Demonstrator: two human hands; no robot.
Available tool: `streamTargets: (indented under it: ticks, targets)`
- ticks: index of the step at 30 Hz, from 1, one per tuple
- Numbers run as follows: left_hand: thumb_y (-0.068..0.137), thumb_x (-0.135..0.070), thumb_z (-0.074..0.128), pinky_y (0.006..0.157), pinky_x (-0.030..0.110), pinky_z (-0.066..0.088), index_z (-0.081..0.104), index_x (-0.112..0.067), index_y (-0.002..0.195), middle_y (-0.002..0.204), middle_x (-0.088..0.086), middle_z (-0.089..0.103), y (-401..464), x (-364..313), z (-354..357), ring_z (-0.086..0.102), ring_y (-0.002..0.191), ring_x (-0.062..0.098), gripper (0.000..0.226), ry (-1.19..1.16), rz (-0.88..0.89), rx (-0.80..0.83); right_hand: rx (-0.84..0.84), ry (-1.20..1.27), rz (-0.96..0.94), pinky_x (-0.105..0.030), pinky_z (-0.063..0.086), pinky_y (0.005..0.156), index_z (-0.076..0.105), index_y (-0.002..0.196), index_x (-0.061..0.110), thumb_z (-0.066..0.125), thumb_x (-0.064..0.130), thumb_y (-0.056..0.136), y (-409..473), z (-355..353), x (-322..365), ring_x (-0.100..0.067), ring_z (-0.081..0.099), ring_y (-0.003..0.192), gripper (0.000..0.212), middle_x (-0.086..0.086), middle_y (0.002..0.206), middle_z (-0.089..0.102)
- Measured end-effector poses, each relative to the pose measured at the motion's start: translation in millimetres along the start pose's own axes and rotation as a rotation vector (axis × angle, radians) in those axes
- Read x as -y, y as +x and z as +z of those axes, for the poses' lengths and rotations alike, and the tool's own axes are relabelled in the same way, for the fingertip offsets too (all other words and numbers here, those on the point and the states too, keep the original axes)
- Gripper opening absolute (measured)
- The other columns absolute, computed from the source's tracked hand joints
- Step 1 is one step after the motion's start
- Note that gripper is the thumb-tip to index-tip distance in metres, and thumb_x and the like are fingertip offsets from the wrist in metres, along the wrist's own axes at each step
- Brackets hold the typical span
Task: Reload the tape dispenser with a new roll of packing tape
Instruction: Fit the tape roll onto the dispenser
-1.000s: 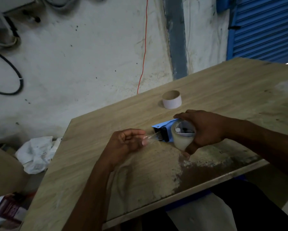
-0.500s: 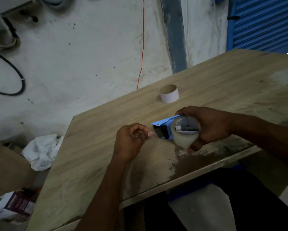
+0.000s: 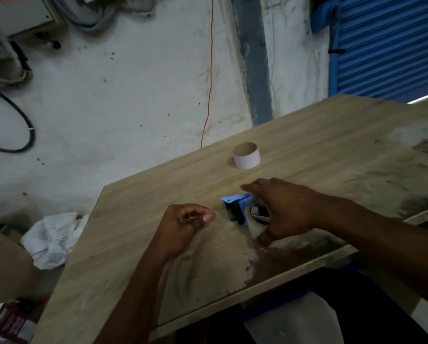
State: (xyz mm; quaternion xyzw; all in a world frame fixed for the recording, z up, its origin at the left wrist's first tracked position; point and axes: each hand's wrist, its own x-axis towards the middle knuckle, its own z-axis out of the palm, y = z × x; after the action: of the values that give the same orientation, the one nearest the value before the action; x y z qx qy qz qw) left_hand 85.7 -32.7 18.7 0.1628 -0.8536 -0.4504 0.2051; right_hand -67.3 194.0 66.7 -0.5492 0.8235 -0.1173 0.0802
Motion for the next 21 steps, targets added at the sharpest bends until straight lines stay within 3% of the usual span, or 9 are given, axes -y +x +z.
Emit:
streamTargets:
  ticks: [6, 10, 13, 18, 21]
  targets:
    - [0.091, -0.002, 0.074, 0.066, 0.021, 0.056, 0.080, -0.009, 0.090, 0.080, 0.010, 0.080, -4, 1, 1, 0.069, 0.063, 0.008, 0.009, -0.024, 0.040, 0.013, 0.064, 0.164, -0.018, -0.025, 0.044, 0.096, 0.038, 0.149, 0.030, 0.097, 0.030, 0.059, 1, -8, -23, -0.012, 0.052, 0.121, 0.108, 0.008, 0.141, 0.050]
    - [0.090, -0.002, 0.075, 0.063, 0.017, 0.055, 0.079, -0.017, 0.087, 0.079, 0.005, 0.080, -6, 4, 7, 0.070, 0.062, 0.005, 0.016, -0.035, 0.054, -0.037, 0.121, 0.190, -0.042, -0.031, 0.044, 0.107, 0.038, 0.148, 0.035, 0.099, 0.035, 0.053, -2, -14, -42, -0.010, 0.051, 0.126, 0.113, 0.013, 0.141, 0.049]
    - [0.091, 0.000, 0.074, 0.061, 0.015, 0.054, 0.079, -0.010, 0.091, 0.076, -0.001, 0.080, -6, 8, 5, 0.070, 0.061, 0.002, 0.012, -0.044, 0.039, -0.055, 0.148, 0.209, -0.057, -0.033, 0.044, 0.110, 0.038, 0.149, 0.036, 0.095, 0.047, 0.040, -5, -15, -52, -0.008, 0.052, 0.128, 0.123, 0.016, 0.142, 0.049]
    - [0.092, 0.000, 0.073, 0.059, 0.013, 0.052, 0.078, 0.000, 0.096, 0.079, 0.003, 0.078, -2, 1, 5, 0.067, 0.059, -0.003, 0.007, 0.014, 0.072, -0.042, 0.168, 0.228, -0.077, -0.039, 0.046, 0.108, 0.045, 0.140, 0.043, 0.095, 0.044, 0.039, -9, -19, -55, -0.007, 0.055, 0.124, 0.112, 0.020, 0.137, 0.054]
    - [0.090, -0.001, 0.075, 0.057, 0.013, 0.050, 0.079, -0.006, 0.093, 0.070, -0.010, 0.077, 2, 1, 9, 0.062, 0.053, -0.001, 0.007, 0.022, 0.081, -0.033, 0.185, 0.267, -0.082, -0.041, 0.048, 0.106, 0.048, 0.138, 0.043, 0.089, 0.048, 0.036, -13, -23, -56, -0.003, 0.057, 0.119, 0.110, 0.021, 0.131, 0.058]
